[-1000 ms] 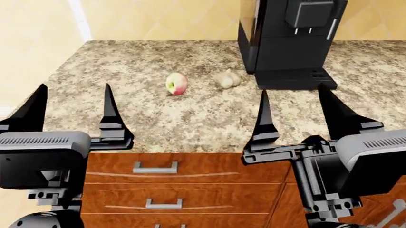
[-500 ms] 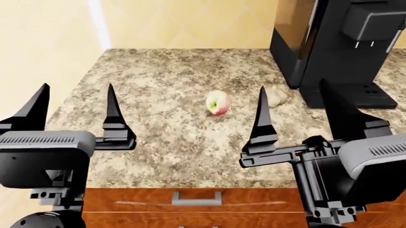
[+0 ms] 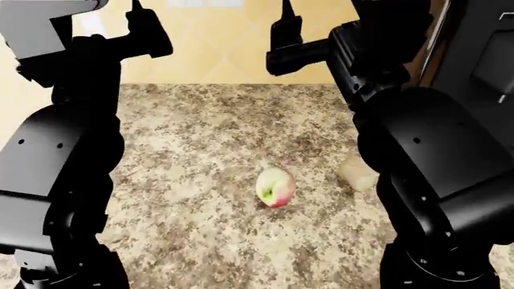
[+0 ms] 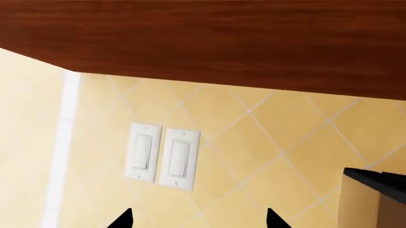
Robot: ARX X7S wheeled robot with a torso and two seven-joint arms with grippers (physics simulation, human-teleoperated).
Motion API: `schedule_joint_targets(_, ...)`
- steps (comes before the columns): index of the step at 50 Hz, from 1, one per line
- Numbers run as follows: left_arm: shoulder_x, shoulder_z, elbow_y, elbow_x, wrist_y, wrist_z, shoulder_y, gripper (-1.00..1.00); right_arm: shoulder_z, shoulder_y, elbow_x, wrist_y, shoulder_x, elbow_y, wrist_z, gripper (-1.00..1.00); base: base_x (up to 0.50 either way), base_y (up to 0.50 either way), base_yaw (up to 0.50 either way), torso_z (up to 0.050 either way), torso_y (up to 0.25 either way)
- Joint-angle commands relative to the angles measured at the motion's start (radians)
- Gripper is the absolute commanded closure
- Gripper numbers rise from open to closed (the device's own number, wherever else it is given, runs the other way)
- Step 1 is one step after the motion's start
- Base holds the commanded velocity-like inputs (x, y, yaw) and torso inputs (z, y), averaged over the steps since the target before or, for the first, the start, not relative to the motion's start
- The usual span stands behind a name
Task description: Pick the peach, ginger from the counter and place them in the cabinet. Then close the cabinet.
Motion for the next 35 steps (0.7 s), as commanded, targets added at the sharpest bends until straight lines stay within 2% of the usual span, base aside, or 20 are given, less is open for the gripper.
schedule_joint_targets(1,0.008,0.027,-0.134,-0.010,-0.064,-0.024,-0.183,-1.00,-0.002,0.200,0.021,0.036,-0.029,0.224,-0.014,-1.00,0.50,-0.08,0.00,0.000,0.000)
schedule_joint_targets(24,-0.026,0.067,-0.048,-0.039,-0.112,-0.030,-0.171,-1.00,-0.006,0.185,0.078,0.134,0.005,0.124,0.010,-1.00,0.50,-0.16,0.00,0.000,0.001)
schedule_joint_targets(28,-0.042,0.055,0.020,-0.076,-0.145,-0.010,-0.139,-1.00,0.022,0.178,0.136,0.267,0.002,0.004,0.023,-1.00,0.50,-0.15,0.00,0.000,0.000)
schedule_joint_targets(30,-0.061,0.042,0.100,-0.113,-0.205,0.001,-0.116,-1.00,0.077,0.183,0.188,0.428,-0.020,-0.107,0.050,-1.00,0.50,-0.02,0.00,0.000,0.000)
schedule_joint_targets(31,-0.076,0.033,0.155,-0.143,-0.249,0.014,-0.102,-1.00,0.096,0.198,0.234,0.538,-0.025,-0.158,0.072,-1.00,0.00,0.00,0.00,0.000,0.000)
schedule_joint_targets(33,-0.087,-0.023,0.281,-0.235,-0.361,0.038,-0.080,-1.00,0.056,0.270,0.534,0.541,0.148,-0.070,0.372,-1.00,0.00,0.00,0.00,0.000,0.000)
schedule_joint_targets(35,-0.093,-0.065,0.362,-0.291,-0.424,0.048,-0.069,-1.00,-0.058,0.357,0.834,0.494,0.262,0.002,0.672,-1.00,0.00,0.00,0.00,0.000,0.000)
